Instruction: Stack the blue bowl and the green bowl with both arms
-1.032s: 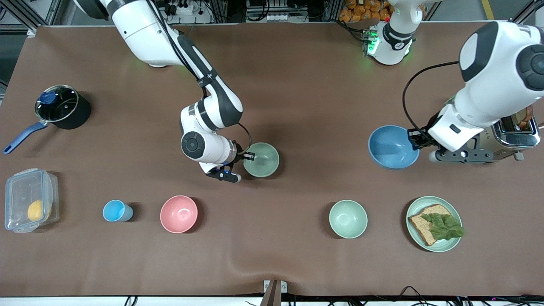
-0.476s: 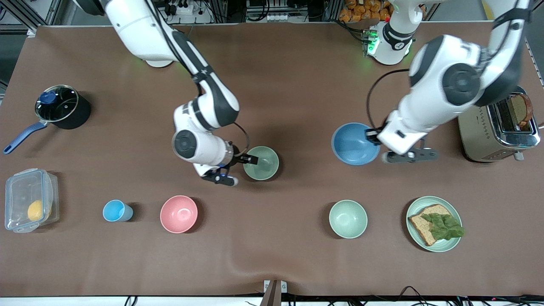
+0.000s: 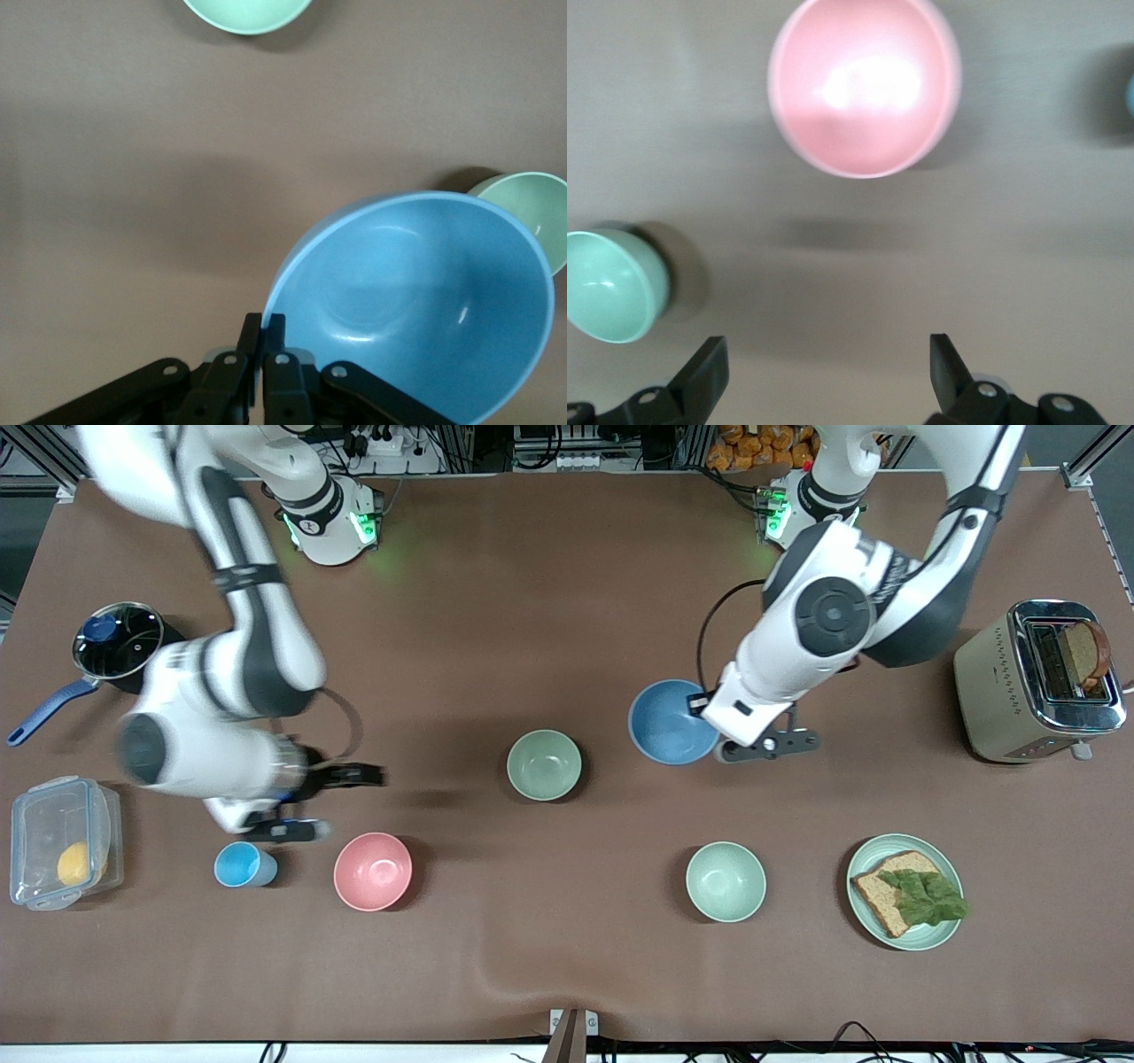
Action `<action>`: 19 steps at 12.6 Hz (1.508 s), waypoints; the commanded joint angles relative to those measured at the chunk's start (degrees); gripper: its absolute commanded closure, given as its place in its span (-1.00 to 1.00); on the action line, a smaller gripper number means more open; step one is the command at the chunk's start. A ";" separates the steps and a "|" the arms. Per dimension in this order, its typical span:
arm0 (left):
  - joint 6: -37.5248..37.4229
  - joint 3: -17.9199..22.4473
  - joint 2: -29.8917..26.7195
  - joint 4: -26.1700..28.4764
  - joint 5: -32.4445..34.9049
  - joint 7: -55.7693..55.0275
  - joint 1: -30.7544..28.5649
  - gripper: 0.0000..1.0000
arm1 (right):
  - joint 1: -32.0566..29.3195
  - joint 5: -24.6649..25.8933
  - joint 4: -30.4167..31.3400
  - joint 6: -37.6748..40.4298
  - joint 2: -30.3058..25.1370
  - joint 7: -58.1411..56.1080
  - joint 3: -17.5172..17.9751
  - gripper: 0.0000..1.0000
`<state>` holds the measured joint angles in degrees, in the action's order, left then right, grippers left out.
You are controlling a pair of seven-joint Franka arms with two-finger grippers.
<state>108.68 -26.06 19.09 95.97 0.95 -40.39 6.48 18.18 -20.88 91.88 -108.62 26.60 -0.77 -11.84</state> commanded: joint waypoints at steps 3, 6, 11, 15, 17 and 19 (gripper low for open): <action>1.28 0.31 1.65 -1.14 0.01 -2.42 1.34 1.00 | 6.06 0.66 -2.65 -9.68 8.97 20.56 1.02 -1.00; 1.36 0.31 2.18 -1.05 0.45 -2.85 2.30 1.00 | 12.29 0.40 -10.48 -11.60 16.63 40.36 1.20 -1.00; 1.63 0.31 4.02 -1.14 0.45 -4.70 3.80 1.00 | 14.07 -9.60 -11.02 -18.02 19.63 51.38 3.49 -1.00; 1.63 0.23 4.73 -1.05 0.37 -5.31 4.77 1.00 | 16.53 -11.03 -10.85 -21.72 21.56 55.61 3.57 -1.00; 1.63 0.31 5.69 -1.14 0.36 -6.45 5.90 1.00 | 16.71 -11.29 -10.85 -22.16 21.92 56.05 3.57 -1.00; 1.72 0.31 7.10 -1.49 0.37 -8.65 6.79 1.00 | 16.71 -12.25 -10.76 -22.52 22.09 56.32 3.57 -1.00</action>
<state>110.30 -25.98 24.46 95.90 0.96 -46.44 12.00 34.83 -31.24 82.84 -131.04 47.57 54.64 -8.05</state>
